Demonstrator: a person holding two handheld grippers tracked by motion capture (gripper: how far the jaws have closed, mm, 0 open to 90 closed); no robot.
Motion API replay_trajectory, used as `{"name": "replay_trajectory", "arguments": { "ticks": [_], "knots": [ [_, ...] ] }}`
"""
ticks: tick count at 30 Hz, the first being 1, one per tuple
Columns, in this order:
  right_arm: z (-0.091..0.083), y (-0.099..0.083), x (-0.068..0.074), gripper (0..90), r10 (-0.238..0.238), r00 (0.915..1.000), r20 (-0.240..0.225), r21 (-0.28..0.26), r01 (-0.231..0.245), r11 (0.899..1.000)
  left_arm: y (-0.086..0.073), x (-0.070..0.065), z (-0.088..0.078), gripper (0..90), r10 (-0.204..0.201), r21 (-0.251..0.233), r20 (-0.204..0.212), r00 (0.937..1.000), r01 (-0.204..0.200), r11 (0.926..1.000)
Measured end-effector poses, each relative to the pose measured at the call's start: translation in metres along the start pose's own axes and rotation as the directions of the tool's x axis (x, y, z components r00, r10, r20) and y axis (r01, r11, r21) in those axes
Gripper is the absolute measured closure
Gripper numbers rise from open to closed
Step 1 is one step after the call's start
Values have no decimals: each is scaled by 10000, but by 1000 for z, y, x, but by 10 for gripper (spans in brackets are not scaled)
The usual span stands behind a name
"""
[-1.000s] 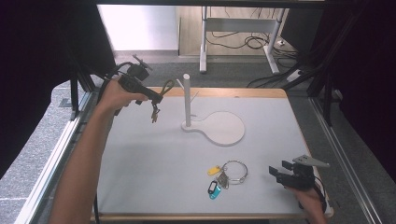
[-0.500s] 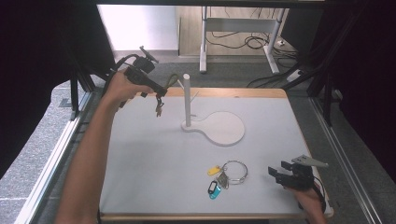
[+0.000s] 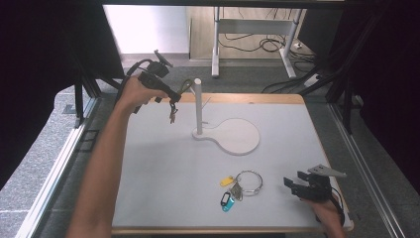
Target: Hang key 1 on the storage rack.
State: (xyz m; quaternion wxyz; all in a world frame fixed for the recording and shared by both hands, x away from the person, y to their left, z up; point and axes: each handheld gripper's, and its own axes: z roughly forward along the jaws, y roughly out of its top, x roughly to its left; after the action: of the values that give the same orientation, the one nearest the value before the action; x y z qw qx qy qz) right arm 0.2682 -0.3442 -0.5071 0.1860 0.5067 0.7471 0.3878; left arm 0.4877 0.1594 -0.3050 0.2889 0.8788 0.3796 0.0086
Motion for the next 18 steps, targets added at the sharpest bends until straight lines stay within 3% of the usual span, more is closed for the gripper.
{"name": "replay_trajectory", "arguments": {
  "ticks": [18],
  "knots": [
    [0, -1, 0, 329, 4, 10000, 35, 42, -4, 10000, -3, -4, 23, 669, 131, 430, -9, 9999, -130, 9990]
  ]
}}
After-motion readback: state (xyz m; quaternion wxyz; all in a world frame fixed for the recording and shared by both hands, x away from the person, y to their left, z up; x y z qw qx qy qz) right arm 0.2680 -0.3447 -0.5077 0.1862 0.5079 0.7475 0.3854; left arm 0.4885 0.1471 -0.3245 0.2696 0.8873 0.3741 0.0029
